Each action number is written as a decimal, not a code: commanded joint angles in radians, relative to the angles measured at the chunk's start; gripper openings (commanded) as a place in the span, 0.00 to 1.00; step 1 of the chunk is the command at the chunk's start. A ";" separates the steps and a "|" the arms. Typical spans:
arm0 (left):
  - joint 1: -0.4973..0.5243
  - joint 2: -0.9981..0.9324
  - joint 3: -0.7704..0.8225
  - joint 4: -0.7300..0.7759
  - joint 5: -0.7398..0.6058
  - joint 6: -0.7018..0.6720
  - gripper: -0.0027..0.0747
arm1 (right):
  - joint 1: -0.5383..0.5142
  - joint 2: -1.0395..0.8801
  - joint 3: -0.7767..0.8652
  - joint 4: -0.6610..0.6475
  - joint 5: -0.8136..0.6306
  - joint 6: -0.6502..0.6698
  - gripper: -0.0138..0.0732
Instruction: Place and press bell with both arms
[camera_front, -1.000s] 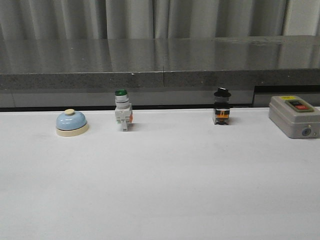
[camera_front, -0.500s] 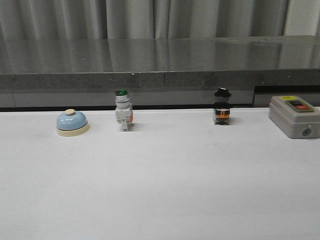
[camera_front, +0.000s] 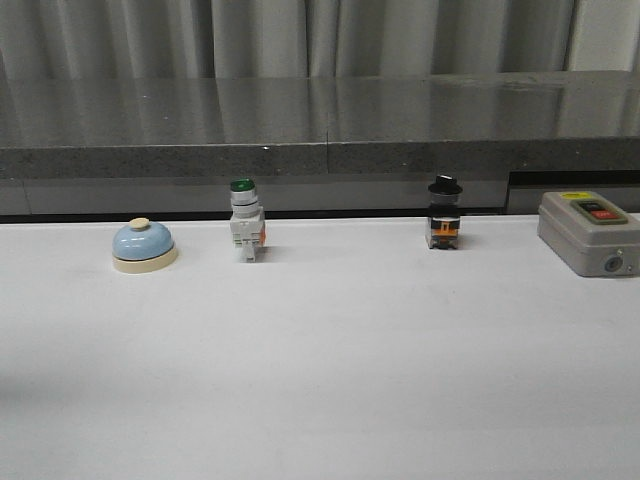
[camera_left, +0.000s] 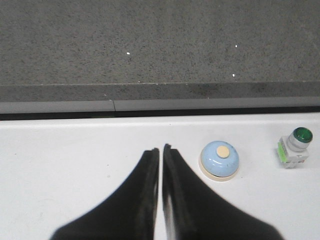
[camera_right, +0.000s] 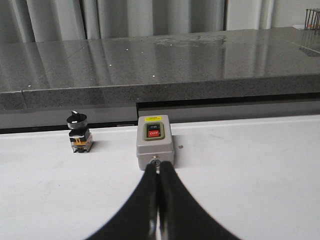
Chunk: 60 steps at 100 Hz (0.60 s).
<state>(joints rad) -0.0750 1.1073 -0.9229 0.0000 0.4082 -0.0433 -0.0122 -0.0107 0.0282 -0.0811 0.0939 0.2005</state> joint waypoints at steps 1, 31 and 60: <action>-0.029 0.083 -0.086 -0.009 -0.048 0.052 0.25 | -0.003 -0.007 -0.002 -0.011 -0.083 -0.005 0.09; -0.111 0.384 -0.267 -0.017 -0.017 0.056 0.88 | -0.003 -0.007 -0.002 -0.011 -0.083 -0.005 0.09; -0.115 0.666 -0.523 -0.104 0.166 0.043 0.88 | -0.003 -0.007 -0.002 -0.011 -0.083 -0.005 0.09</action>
<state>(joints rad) -0.1826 1.7475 -1.3454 -0.0664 0.5582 0.0098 -0.0122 -0.0107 0.0282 -0.0811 0.0939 0.2005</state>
